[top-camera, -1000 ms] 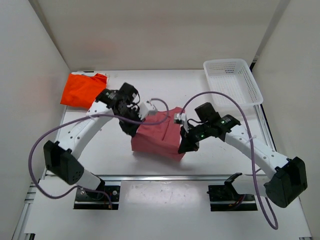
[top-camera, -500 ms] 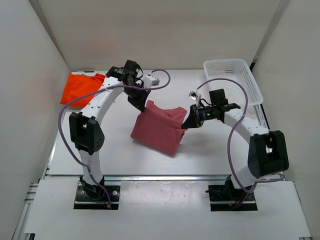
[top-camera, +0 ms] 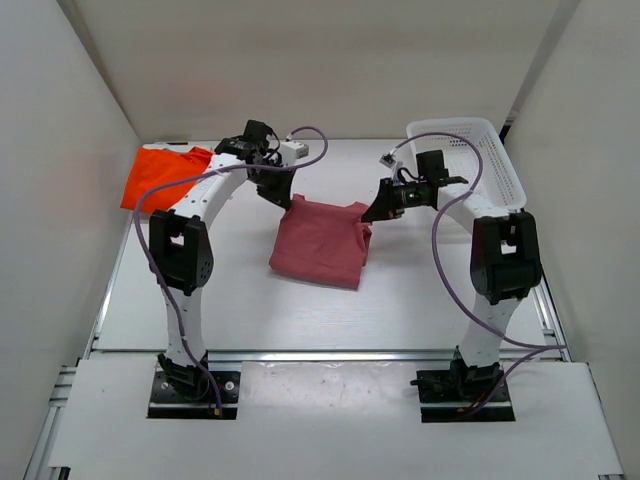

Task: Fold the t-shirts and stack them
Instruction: Fold the long partially folded tshirt into a neat square

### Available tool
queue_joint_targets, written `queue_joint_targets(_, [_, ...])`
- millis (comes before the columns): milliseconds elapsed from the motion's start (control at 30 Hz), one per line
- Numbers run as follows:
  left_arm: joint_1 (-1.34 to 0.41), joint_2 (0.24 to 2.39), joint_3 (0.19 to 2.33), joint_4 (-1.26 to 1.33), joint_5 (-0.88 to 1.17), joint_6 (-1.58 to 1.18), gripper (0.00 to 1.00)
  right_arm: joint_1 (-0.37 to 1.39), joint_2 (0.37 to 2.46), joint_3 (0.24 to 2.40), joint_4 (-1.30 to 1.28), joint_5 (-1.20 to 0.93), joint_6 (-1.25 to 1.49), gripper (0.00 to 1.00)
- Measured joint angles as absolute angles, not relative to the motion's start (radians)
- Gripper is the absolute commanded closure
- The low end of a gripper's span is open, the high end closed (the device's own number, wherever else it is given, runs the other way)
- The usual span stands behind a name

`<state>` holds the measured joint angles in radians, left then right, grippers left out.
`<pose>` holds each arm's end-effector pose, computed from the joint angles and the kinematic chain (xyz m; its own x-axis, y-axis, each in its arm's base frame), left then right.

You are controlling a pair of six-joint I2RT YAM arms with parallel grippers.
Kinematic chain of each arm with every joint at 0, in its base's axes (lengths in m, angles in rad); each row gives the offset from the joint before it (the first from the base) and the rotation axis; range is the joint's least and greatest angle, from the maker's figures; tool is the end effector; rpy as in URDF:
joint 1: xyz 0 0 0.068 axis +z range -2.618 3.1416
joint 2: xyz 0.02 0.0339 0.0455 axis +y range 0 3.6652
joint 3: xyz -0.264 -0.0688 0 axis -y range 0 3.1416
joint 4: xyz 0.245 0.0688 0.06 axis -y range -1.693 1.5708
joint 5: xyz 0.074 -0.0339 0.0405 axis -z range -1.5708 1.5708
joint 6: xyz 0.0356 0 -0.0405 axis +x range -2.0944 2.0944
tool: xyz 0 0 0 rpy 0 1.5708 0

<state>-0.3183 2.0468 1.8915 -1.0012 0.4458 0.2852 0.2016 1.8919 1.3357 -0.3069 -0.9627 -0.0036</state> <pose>0.4084 -0.1507 0.2724 -0.7085 0.5007 -0.4973 0.6738 0.6896 -0.2655 0.3904 0.1096 0.2139 -0.7422 -0.1538 -0.6523 -0.6398 0.4523 0.6213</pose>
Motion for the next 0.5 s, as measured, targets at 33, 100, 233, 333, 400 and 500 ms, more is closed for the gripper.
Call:
queue_joint_targets(33, [-0.322,2.063,1.900,-0.983,0.442,0.281,1.00,0.199,1.909,1.356,-0.310,-0.954,-0.008,1.00])
queue_joint_targets(100, [-0.332,2.103,1.924,-0.944,0.435,0.272,1.00,0.196,1.943,1.399,-0.318,-0.935,-0.012,1.00])
queue_joint_targets(233, [-0.347,2.162,1.946,-0.857,0.424,0.234,0.98,0.197,2.003,1.472,-0.342,-0.844,-0.019,0.88])
queue_joint_targets(333, [-0.351,2.194,1.954,-0.804,0.402,0.212,0.91,0.206,2.025,1.517,-0.359,-0.704,-0.030,0.70])
queue_joint_targets(400, [-0.351,2.217,1.966,-0.776,0.380,0.208,0.84,0.215,2.026,1.542,-0.364,-0.602,-0.039,0.59])
queue_joint_targets(500, [-0.351,2.261,2.011,-0.756,0.319,0.201,0.88,0.233,2.026,1.594,-0.363,-0.440,-0.066,0.57])
